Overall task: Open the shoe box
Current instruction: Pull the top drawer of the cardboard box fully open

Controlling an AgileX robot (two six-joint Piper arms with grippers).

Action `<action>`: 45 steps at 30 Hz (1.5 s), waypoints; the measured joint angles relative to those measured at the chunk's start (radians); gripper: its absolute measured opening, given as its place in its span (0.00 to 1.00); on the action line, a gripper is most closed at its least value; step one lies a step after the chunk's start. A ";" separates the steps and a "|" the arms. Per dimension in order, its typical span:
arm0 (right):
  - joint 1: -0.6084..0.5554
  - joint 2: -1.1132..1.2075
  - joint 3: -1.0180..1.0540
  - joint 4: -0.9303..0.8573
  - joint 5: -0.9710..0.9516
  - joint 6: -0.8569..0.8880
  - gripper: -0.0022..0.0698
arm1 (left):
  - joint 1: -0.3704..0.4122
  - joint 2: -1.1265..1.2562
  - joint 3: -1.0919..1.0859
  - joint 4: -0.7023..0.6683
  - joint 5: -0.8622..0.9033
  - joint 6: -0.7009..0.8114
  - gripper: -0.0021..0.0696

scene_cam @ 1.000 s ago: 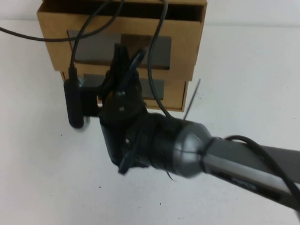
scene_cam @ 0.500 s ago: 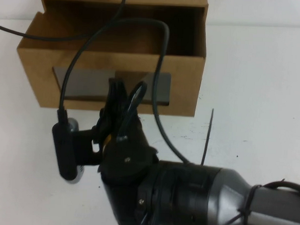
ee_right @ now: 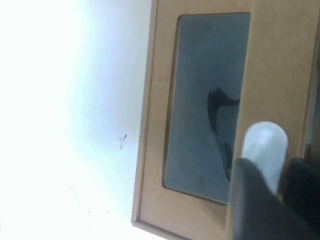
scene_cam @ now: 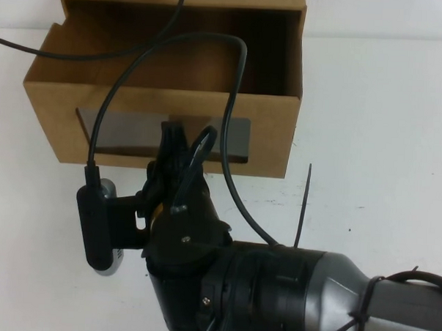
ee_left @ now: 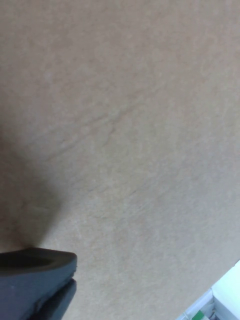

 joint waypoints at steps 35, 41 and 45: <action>0.069 -0.411 0.001 0.646 0.022 -0.211 0.87 | 0.000 -0.068 0.000 -0.083 -0.074 0.061 0.03; 0.070 -0.476 0.002 0.646 0.047 -0.213 0.41 | 0.000 -0.203 0.000 0.000 -0.098 0.047 0.03; 0.070 -0.553 0.009 0.606 0.054 -0.213 0.10 | 0.000 -0.329 0.000 0.140 -0.095 -0.020 0.03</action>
